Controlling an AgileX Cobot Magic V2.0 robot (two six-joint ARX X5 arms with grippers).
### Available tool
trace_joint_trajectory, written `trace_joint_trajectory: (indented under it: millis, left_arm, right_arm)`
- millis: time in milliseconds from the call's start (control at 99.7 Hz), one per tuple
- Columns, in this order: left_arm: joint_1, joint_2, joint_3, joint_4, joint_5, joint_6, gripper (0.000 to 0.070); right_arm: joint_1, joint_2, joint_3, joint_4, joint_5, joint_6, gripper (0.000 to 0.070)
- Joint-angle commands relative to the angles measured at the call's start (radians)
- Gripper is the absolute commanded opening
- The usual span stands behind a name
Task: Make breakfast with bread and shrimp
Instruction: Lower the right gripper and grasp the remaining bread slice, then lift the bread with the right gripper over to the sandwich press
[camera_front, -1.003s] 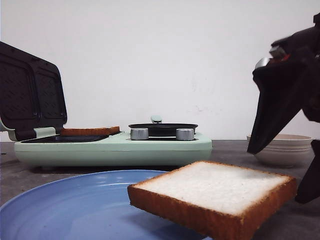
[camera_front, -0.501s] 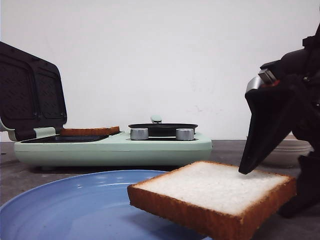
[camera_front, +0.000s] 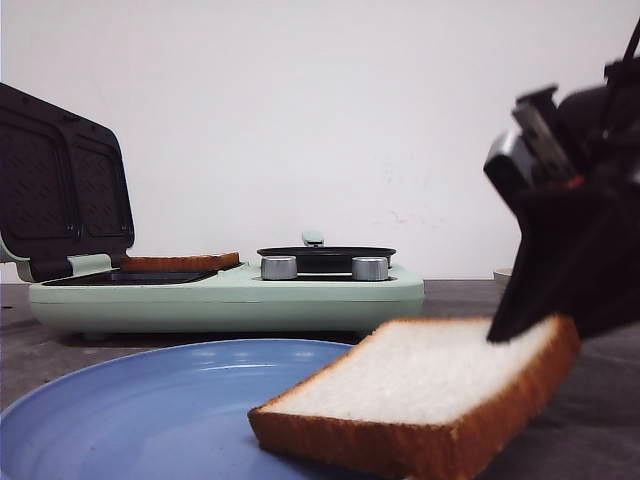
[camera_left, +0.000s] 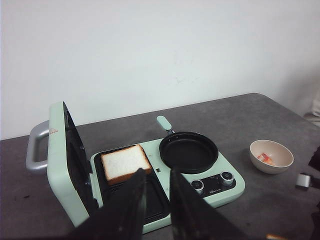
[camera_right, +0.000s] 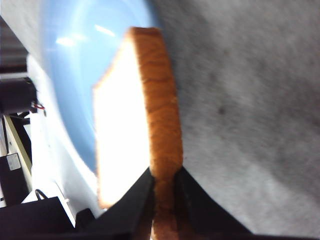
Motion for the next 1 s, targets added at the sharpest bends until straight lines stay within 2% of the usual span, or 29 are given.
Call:
trace_joint_trajectory:
  millis: [0, 201, 291, 421, 531, 632, 732, 802, 993]
  left_arm:
    - [-0.004, 0.004, 0.012, 0.006, 0.004, 0.012, 0.0003]
    - [-0.005, 0.004, 0.012, 0.008, 0.004, 0.012, 0.0003]
    - [-0.005, 0.004, 0.012, 0.015, 0.005, 0.012, 0.0003]
    - [-0.005, 0.004, 0.012, 0.030, 0.004, 0.012, 0.0003]
    - [-0.008, 0.004, 0.012, 0.031, 0.004, 0.013, 0.0003]
    - [-0.012, 0.004, 0.012, 0.032, 0.004, 0.014, 0.0003]
    - [-0.013, 0.004, 0.012, 0.032, 0.004, 0.021, 0.0003]
    - [-0.013, 0.004, 0.012, 0.032, 0.004, 0.023, 0.0003]
    - [-0.013, 0.004, 0.012, 0.032, 0.004, 0.023, 0.0003]
  right_arm:
    - [0.005, -0.035, 0.018, 0.006, 0.001, 0.033, 0.0000]
    - [0.005, -0.171, 0.073, 0.016, -0.037, 0.124, 0.0000]
    - [0.008, -0.206, 0.111, 0.069, -0.052, 0.208, 0.0000]
    - [0.030, -0.217, 0.161, 0.227, -0.051, 0.358, 0.0000]
    - [0.065, -0.211, 0.186, 0.465, -0.046, 0.519, 0.0000]
    - [0.110, -0.188, 0.190, 0.738, 0.046, 0.698, 0.0000]
    - [0.158, -0.144, 0.199, 0.924, 0.192, 0.797, 0.0000]
    - [0.187, -0.091, 0.222, 0.974, 0.246, 0.825, 0.0000]
    - [0.247, 0.117, 0.359, 0.975, 0.268, 0.847, 0.0000]
